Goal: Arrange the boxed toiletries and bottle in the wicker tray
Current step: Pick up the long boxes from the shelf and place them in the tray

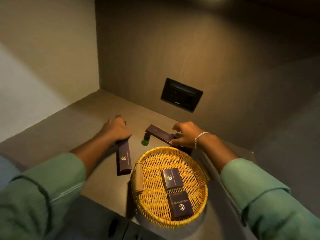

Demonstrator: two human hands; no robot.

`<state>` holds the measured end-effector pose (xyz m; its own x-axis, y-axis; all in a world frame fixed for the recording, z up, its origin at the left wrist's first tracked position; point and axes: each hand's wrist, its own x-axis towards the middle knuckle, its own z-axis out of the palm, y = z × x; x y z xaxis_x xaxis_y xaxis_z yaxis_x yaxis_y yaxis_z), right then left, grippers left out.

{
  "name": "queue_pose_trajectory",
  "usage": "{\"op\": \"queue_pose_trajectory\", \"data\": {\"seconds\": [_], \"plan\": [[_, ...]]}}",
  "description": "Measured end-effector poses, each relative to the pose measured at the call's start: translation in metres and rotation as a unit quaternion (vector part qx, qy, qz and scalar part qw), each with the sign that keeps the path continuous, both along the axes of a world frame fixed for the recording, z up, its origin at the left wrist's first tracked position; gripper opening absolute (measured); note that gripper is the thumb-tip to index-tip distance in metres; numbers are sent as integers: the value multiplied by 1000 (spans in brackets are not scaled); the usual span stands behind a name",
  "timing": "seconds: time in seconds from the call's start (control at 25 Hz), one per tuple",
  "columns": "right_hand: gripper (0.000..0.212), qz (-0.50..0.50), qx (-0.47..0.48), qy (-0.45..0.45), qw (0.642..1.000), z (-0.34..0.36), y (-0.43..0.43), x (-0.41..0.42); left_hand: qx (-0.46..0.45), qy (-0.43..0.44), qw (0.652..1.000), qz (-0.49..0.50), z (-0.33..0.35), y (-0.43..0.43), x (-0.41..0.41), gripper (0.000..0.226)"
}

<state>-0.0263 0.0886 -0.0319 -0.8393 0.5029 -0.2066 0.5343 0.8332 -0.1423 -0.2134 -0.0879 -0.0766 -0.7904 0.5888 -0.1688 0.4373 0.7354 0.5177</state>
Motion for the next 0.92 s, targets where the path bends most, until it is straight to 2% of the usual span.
{"op": "queue_pose_trajectory", "data": {"seconds": [0.12, 0.2, 0.32, 0.44, 0.56, 0.64, 0.76, 0.92], "plan": [[55, 26, -36, -35, 998, -19, 5, -23, 43, 26, 998, 38, 13, 2, 5, 25], [53, 30, -46, -8, 998, -23, 6, -24, 114, 41, 991, 53, 34, 3, 8, 33], [55, 35, -29, 25, 999, -18, 1, -16, 246, 115, 962, 16, 79, 3, 28, 51], [56, 30, 22, 104, 994, 9, -7, -7, 315, 160, 935, -22, 116, 4, 56, 51], [73, 2, 8, 184, 983, 40, -18, 9, 280, 173, 940, -93, 114, 3, 84, 51], [82, -24, -21, 201, 979, 52, -26, 23, 225, 151, 956, -112, 96, 3, 97, 54], [84, -45, -39, 179, 982, 50, -38, 45, 138, 120, 978, -101, 69, 2, 106, 61], [92, -66, -40, 142, 987, 32, -51, 56, 100, 104, 985, -100, 46, 1, 108, 66]]}}
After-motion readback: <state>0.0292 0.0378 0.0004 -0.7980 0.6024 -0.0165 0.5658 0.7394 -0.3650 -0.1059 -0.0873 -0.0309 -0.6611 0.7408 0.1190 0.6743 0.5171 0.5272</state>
